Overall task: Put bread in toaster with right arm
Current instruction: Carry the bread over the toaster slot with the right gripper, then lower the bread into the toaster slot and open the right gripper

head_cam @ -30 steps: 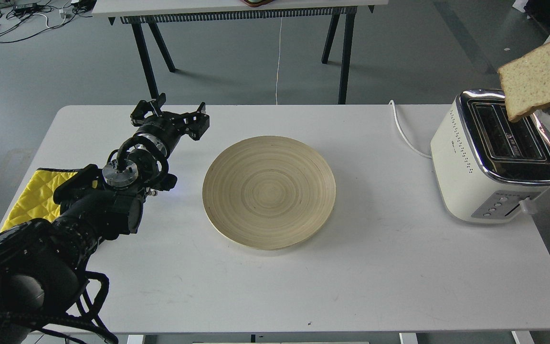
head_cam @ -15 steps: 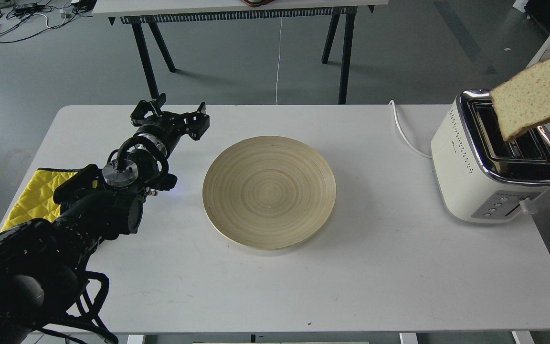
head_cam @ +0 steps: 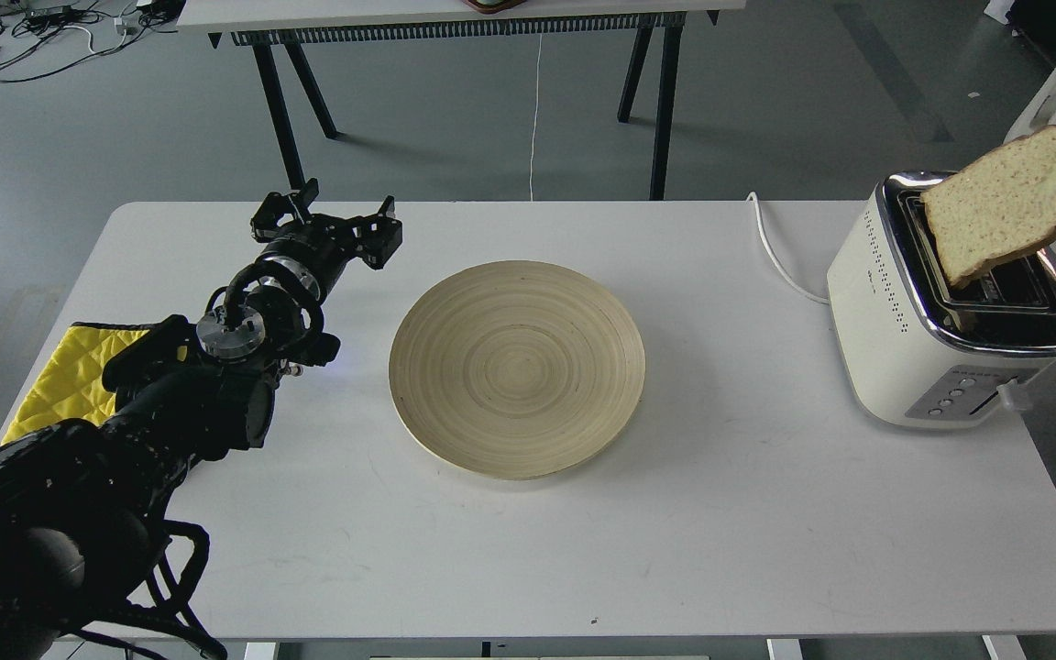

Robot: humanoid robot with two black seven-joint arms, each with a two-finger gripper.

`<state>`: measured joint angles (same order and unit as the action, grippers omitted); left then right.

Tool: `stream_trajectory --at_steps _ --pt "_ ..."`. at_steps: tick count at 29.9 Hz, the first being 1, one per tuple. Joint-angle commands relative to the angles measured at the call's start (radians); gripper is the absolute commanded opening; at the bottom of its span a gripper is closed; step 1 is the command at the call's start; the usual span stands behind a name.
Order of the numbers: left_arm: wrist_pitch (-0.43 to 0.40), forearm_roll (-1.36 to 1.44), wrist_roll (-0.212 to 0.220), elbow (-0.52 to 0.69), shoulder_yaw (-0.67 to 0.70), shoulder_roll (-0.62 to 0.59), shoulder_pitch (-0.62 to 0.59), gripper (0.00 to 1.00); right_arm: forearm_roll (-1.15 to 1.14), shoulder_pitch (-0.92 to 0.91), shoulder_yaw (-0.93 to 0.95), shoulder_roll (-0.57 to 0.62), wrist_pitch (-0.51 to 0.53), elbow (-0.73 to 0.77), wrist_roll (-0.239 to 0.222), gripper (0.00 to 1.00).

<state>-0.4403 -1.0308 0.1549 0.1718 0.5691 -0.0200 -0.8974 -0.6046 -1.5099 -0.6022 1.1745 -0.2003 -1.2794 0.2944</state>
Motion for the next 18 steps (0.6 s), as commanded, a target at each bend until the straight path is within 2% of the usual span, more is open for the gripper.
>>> stream_trajectory --at_steps 1,18 --pt "0.000 0.000 0.000 0.000 0.000 0.000 0.000 1.00 0.002 0.005 -0.001 -0.001 -0.002 -0.001 -0.001 0.15" --pt "0.000 0.000 0.000 0.000 0.000 0.000 0.000 1.00 0.003 0.022 -0.031 0.007 -0.014 -0.015 -0.001 0.15"
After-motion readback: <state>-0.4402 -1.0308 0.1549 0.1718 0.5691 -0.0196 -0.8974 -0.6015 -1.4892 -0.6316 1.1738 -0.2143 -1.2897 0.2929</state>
